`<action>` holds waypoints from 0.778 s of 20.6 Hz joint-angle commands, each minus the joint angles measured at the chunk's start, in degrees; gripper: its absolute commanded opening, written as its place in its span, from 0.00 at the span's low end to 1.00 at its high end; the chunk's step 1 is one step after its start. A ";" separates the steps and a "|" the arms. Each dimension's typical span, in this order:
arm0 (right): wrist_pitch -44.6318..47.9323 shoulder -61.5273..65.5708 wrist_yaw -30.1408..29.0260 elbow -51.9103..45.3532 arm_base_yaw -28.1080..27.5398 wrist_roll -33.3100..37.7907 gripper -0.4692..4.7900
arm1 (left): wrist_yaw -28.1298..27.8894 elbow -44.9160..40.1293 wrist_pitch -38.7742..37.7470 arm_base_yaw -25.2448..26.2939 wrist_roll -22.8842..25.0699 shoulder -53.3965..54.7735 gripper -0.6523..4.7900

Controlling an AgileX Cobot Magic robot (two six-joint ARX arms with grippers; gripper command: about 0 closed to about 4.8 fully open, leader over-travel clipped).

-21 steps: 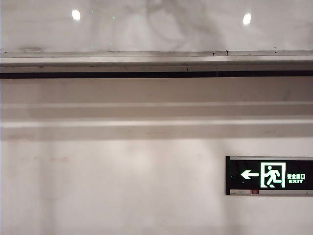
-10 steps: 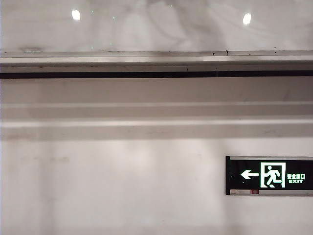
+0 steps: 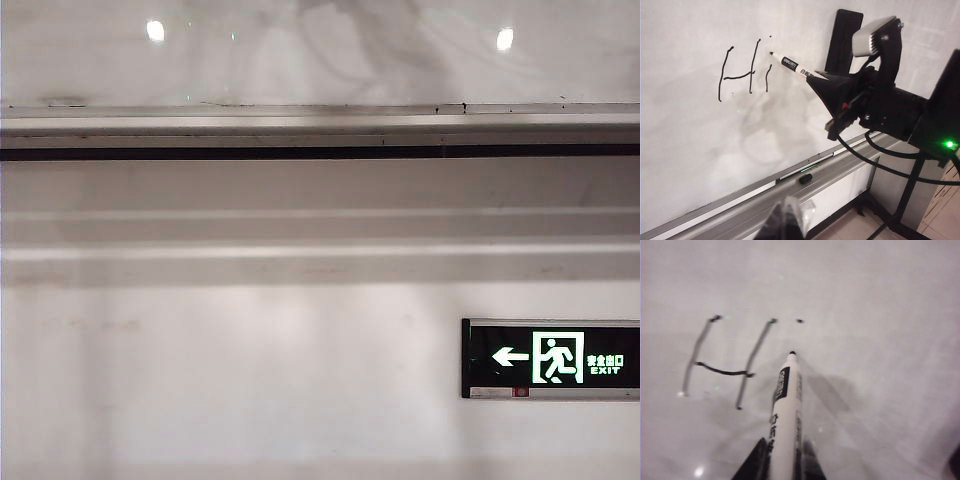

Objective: Take a marker from the whiteboard tray, write "Hi!" on the whiteboard, and then put the marker back vertically into the whiteboard tray.

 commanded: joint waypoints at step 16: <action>0.68 -0.57 1.42 0.24 0.28 -0.13 0.09 | 0.26 0.33 0.33 -0.02 0.00 -0.20 0.11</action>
